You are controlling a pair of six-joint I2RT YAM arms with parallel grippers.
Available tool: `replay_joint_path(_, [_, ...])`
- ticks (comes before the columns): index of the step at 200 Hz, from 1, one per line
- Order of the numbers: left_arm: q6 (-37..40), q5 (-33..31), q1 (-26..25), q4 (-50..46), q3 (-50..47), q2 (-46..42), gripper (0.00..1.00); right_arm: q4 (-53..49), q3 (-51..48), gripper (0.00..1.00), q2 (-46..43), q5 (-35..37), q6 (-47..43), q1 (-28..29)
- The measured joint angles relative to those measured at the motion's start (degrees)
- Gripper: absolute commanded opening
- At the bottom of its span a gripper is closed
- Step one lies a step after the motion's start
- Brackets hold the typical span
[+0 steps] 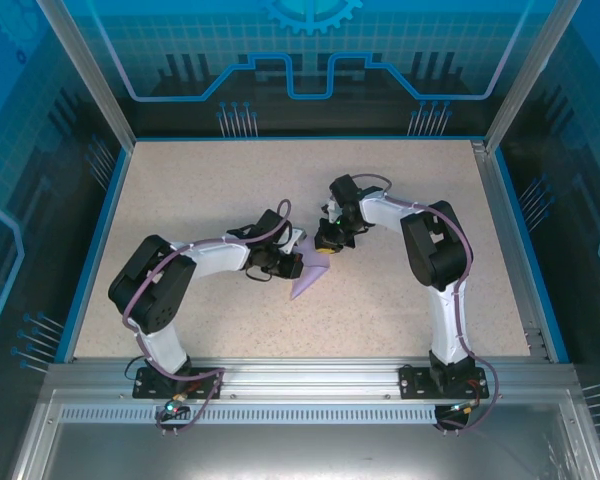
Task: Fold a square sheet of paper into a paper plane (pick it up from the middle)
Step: Third fold the triangle at the center of the table.
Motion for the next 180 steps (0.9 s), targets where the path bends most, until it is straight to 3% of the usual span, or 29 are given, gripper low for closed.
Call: replay_joint_path(180, [-1.66,-1.29,0.00,-0.98,0.02,0.04,0.00,-0.39,0.13,0.10,0.00,0.52,-0.02,0.22])
